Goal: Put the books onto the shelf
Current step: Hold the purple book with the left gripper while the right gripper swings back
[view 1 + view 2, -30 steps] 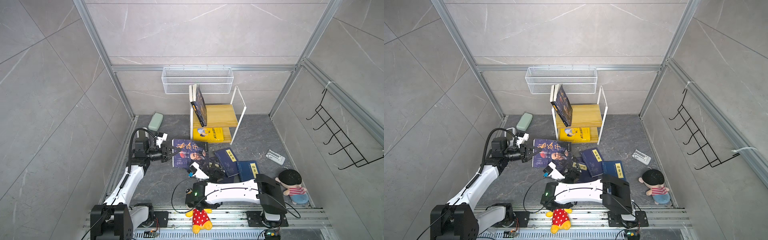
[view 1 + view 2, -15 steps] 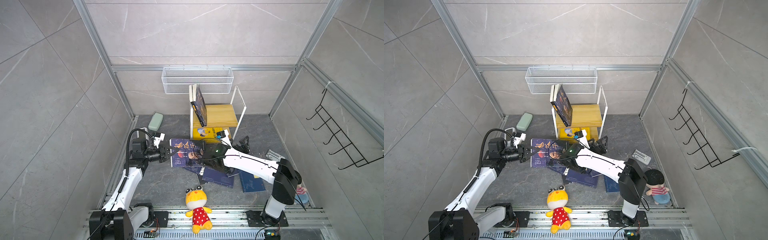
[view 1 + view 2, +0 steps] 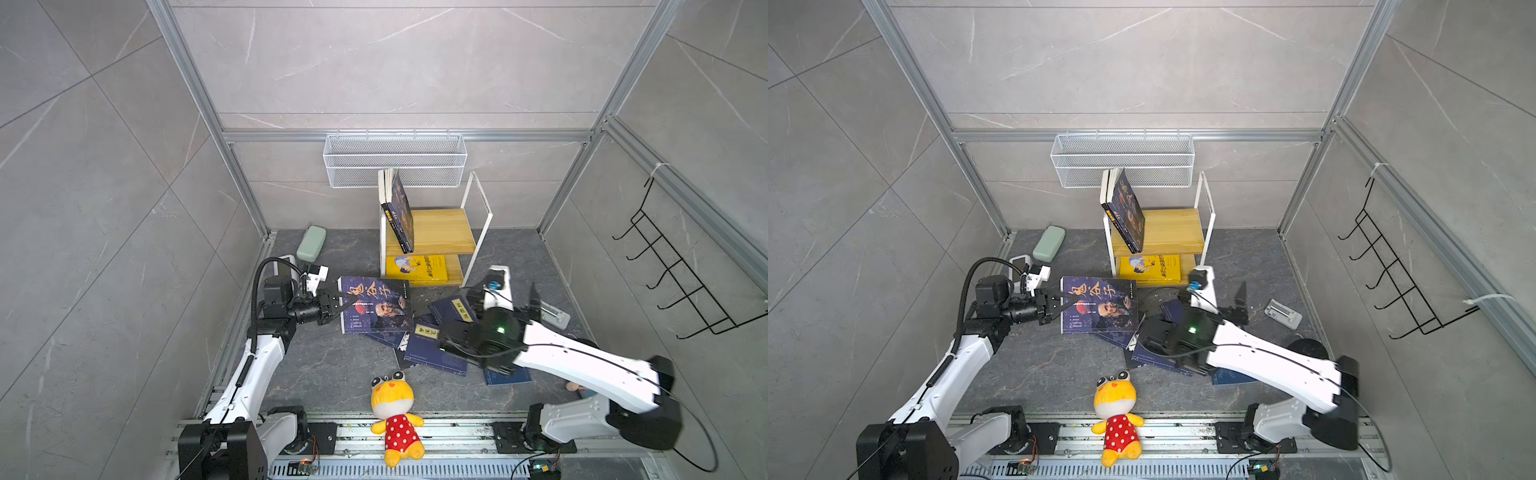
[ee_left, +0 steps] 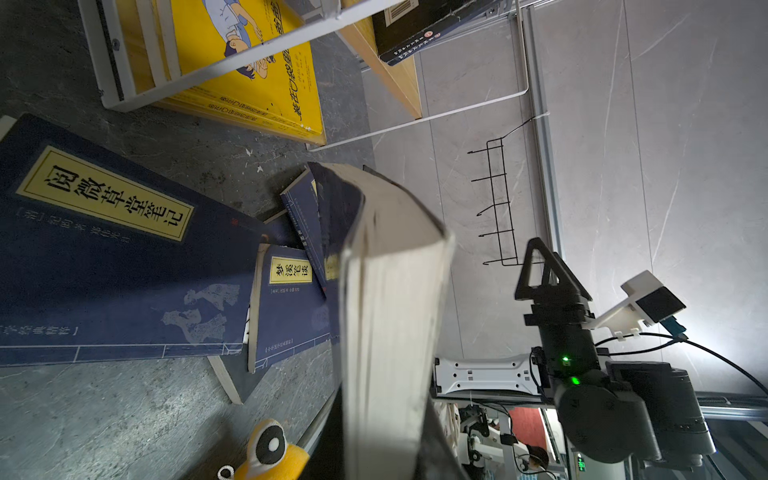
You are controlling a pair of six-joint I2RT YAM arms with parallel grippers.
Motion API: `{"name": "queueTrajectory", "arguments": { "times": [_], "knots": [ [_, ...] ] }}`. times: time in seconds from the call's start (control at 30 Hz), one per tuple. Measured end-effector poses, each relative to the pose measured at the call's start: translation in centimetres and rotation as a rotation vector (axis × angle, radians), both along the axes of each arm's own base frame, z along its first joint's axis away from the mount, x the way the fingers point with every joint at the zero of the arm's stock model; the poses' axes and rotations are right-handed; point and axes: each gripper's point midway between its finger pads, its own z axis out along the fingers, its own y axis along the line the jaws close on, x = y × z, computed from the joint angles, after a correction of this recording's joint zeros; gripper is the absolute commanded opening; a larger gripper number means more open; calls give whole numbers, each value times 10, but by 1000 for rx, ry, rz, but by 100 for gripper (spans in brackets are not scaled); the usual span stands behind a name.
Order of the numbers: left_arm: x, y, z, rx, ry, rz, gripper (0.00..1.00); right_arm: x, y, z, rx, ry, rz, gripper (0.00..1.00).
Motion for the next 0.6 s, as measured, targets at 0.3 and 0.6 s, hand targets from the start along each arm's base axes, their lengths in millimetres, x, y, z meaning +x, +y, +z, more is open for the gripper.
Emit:
{"name": "queueTrajectory", "arguments": {
  "times": [0.3, 0.6],
  "knots": [
    [0, 1, 0, 2, -1, 6, 0, -3, -9, -11, 86, -45, -5, 100],
    [-2, 2, 6, 4, -29, 10, 0, 14, -15, -27, 44, -23, -109, 100]
  ]
}}
